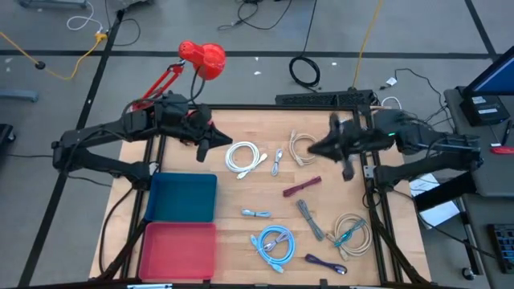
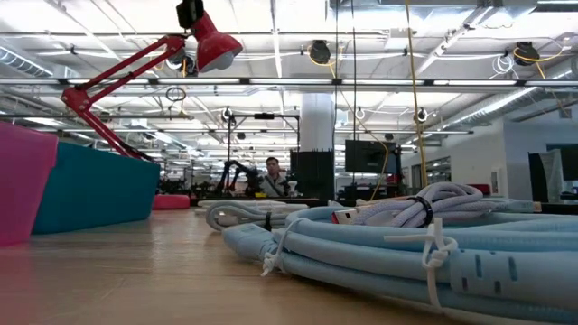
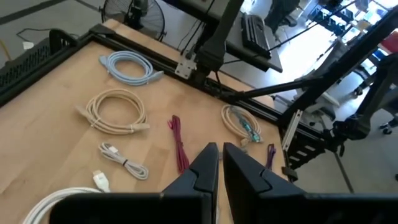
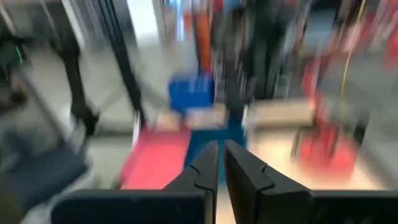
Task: Pick & Place USB Port
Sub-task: Put the red and black USB cable into the red bin
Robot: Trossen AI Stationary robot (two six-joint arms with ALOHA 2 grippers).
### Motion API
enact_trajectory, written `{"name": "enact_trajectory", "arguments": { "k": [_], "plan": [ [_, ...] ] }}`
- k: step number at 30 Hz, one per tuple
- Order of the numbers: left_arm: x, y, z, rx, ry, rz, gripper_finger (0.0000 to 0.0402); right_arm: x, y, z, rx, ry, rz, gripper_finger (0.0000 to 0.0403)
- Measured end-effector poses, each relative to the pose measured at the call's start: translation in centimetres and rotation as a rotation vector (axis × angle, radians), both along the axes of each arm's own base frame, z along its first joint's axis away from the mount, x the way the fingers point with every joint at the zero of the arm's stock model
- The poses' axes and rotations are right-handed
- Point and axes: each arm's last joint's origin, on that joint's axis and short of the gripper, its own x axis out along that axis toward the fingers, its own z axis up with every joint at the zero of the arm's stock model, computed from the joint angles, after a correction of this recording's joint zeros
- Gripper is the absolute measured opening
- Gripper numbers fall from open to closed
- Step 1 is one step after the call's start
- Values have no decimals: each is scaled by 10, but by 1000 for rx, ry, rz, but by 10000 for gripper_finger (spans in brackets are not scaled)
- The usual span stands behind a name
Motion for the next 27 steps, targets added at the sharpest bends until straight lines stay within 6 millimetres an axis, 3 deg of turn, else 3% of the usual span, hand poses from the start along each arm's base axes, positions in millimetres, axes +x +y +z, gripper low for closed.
{"name": "enact_trajectory", "arguments": {
  "k": [4,12,19,27],
  "plan": [
    [-4,-3,1,-3,14,10,26,12,4,-32,50,345,-2,18],
    [-3,-8,-1,6,24,6,26,29,15,-97,-8,739,85,18],
    [-2,-10,-1,2,27,-1,26,29,21,-152,149,861,200,45],
    [1,-20,-2,10,33,-30,26,22,20,-210,103,833,201,133]
  ]
}}
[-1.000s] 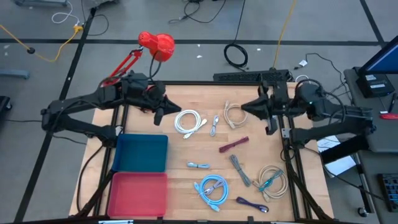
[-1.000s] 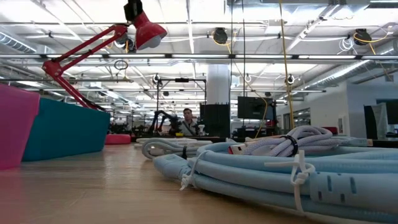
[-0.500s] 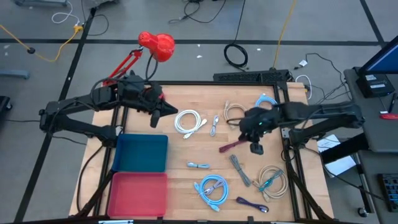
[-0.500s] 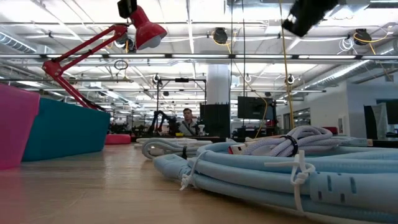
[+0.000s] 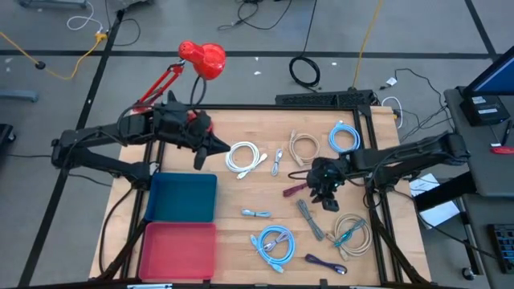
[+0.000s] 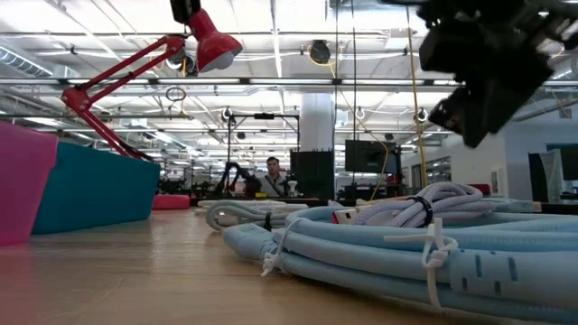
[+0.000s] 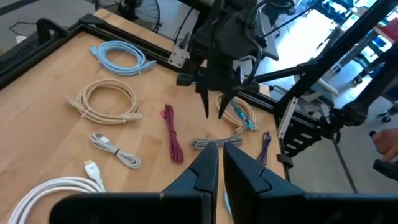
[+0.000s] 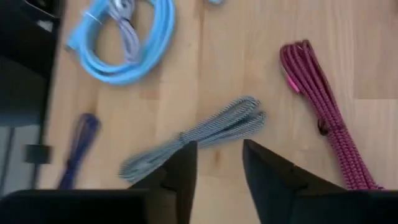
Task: Pick & Place USB Port
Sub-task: Put the red and black USB cable into the red bin
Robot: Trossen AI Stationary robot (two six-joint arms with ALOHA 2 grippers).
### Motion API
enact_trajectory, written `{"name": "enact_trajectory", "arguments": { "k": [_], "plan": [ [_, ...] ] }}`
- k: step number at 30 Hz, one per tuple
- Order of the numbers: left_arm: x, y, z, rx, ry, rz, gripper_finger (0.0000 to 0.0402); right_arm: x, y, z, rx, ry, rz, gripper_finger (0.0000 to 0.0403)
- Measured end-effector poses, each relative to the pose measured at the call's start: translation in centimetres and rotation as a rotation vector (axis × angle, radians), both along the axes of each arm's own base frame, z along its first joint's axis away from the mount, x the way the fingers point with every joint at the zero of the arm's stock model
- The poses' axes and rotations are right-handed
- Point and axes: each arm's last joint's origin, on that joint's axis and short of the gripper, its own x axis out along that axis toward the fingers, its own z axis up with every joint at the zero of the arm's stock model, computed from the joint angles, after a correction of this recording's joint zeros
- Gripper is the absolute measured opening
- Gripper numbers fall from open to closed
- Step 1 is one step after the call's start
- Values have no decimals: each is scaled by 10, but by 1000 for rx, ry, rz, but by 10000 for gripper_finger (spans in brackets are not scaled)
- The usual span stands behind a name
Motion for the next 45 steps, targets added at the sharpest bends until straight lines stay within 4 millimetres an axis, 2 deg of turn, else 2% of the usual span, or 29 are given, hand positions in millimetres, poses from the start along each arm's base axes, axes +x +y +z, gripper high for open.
{"name": "enact_trajectory", "arguments": {
  "k": [3,7,10,13,19,28,31,34,36,39,45],
  "plan": [
    [1,-3,0,9,3,6,26,-4,-4,-14,-103,15,-12,164],
    [2,-7,-3,9,4,0,26,-6,-10,-21,-301,34,3,195],
    [4,-8,-10,-18,21,7,26,-4,-14,-23,-433,29,3,206],
    [5,-8,-17,-48,34,21,26,-3,-18,-28,-482,62,10,206],
    [7,-7,-27,-96,47,40,26,1,-25,-44,-475,161,11,186],
    [8,-13,-26,-101,26,16,26,11,-25,-66,-457,233,26,160],
    [8,-14,-26,-101,26,14,26,14,-25,-71,-436,253,-7,132],
    [8,-14,-25,-108,26,17,26,15,-24,-74,-408,262,-49,76],
    [8,-13,-25,-105,25,26,26,17,-24,-72,-386,266,-93,30],
    [7,-12,-24,-101,19,72,26,29,-23,-58,-362,191,-177,18],
    [-3,-6,-17,-85,-20,267,26,63,-20,7,-262,-50,-312,10]
  ]
}}
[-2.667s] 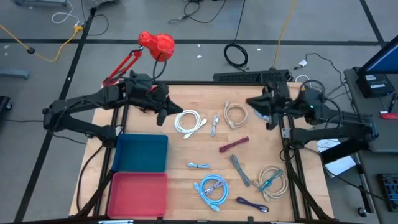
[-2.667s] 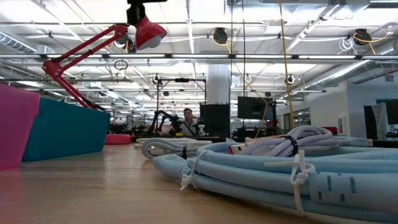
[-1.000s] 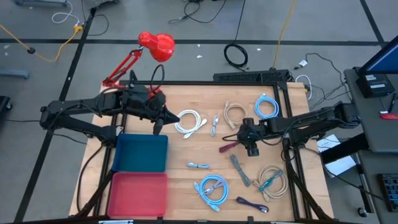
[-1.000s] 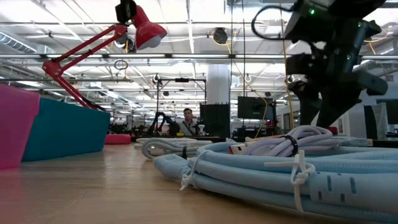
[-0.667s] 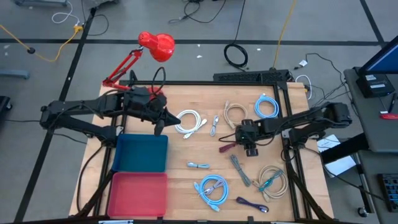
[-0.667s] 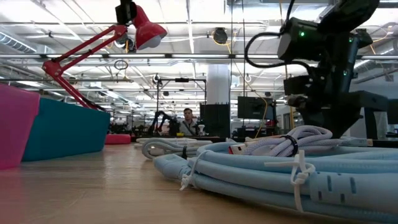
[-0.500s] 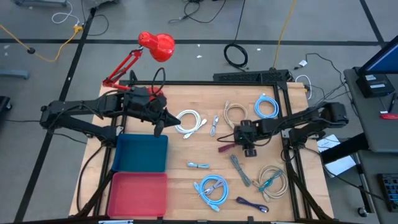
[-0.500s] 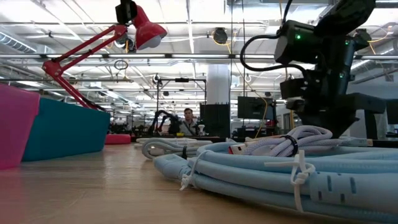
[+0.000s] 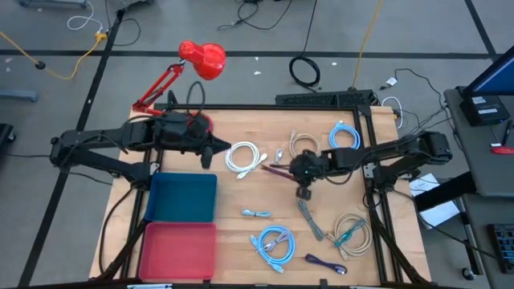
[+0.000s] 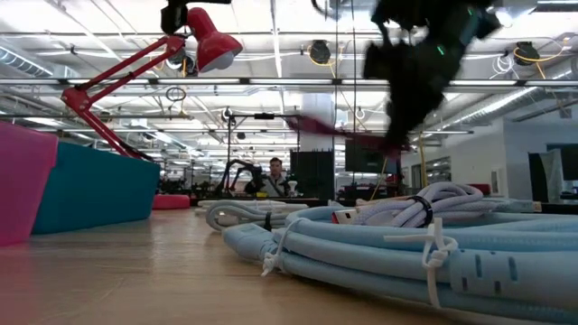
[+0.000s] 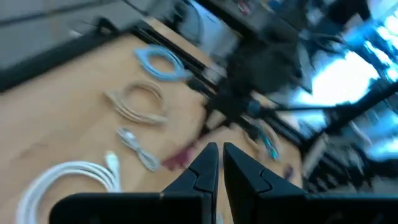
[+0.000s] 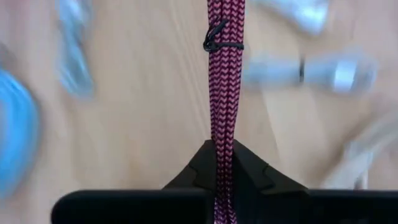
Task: Pick & Place USB Port
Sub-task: Put the red and black USB cable into the red bin
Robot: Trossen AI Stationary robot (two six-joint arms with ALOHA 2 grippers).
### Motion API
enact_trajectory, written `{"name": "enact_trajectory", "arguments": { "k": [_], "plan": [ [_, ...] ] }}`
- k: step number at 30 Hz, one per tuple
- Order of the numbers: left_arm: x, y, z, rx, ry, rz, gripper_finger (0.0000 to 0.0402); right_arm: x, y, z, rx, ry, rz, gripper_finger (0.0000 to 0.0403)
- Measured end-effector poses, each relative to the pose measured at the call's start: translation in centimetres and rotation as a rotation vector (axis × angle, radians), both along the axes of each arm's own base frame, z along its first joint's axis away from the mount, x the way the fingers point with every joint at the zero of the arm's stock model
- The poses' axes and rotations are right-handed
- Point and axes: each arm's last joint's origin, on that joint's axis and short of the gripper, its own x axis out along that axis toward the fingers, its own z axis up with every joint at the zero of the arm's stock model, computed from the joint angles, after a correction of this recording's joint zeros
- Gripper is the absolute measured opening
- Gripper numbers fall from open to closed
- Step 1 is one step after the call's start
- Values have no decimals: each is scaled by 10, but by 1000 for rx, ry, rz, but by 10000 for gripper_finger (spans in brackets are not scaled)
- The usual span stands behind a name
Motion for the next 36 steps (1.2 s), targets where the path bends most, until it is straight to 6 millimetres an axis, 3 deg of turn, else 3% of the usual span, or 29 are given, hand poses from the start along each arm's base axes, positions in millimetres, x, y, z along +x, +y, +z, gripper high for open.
{"name": "enact_trajectory", "arguments": {
  "k": [6,12,15,19,22,29,33,36],
  "plan": [
    [-12,21,-2,-161,20,172,26,27,10,69,114,-239,-14,10],
    [-8,36,-14,-228,100,112,26,37,22,108,62,-418,-55,10],
    [3,36,-7,-78,19,22,26,40,24,118,64,-486,-120,10],
    [22,28,5,87,-312,-154,26,45,25,131,112,-634,-143,10],
    [28,31,-1,74,-467,-125,26,43,24,147,135,-755,-144,10],
    [27,33,-52,40,-412,-130,26,22,20,177,130,-907,-187,10],
    [26,32,-44,-2,-575,-140,26,20,19,179,131,-913,-188,10],
    [30,34,-33,-31,-665,-247,32,20,20,178,130,-909,-187,10]
  ]
}}
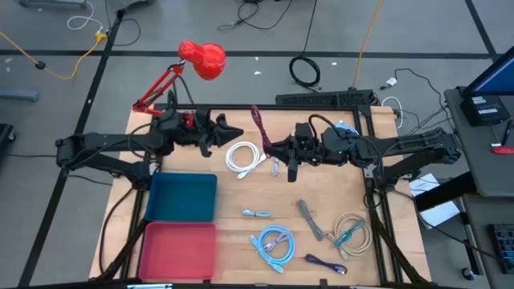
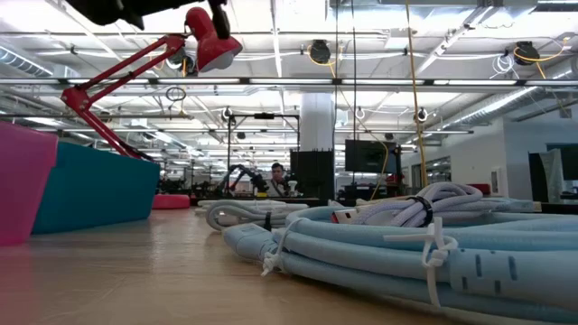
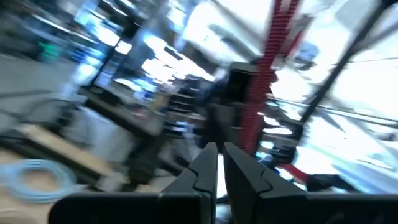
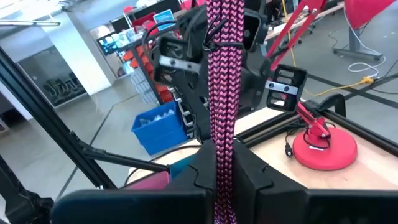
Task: Pick & Place USB Port
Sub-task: Put the red and black USB cable into the red bin
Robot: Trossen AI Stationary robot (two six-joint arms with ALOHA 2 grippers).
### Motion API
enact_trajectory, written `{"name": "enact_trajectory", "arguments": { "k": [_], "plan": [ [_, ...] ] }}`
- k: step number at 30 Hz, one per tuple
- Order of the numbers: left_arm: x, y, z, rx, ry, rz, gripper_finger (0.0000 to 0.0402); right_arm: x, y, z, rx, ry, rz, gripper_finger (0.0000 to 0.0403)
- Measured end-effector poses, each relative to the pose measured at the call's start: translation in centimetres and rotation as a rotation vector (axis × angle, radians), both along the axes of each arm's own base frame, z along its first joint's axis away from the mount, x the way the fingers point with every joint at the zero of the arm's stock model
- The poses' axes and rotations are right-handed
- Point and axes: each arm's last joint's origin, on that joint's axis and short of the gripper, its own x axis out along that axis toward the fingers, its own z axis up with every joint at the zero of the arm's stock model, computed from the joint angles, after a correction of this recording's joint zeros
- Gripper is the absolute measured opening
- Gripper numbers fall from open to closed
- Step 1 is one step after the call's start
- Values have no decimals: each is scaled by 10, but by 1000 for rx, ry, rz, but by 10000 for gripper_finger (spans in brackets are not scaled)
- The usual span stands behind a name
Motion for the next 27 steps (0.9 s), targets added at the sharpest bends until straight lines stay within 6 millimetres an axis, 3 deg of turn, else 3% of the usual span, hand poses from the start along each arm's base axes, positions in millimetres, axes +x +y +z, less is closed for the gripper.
{"name": "enact_trajectory", "arguments": {
  "k": [4,12,17,27],
  "plan": [
    [7,0,18,15,-25,-74,77,0,-2,0,10,-4,-8,10],
    [37,3,35,95,21,-65,190,2,-4,0,25,-12,-15,10],
    [49,9,39,90,29,-73,198,3,-3,1,27,-30,-14,10],
    [48,7,58,132,-26,-102,182,12,-1,-5,54,-36,13,10]
  ]
}}
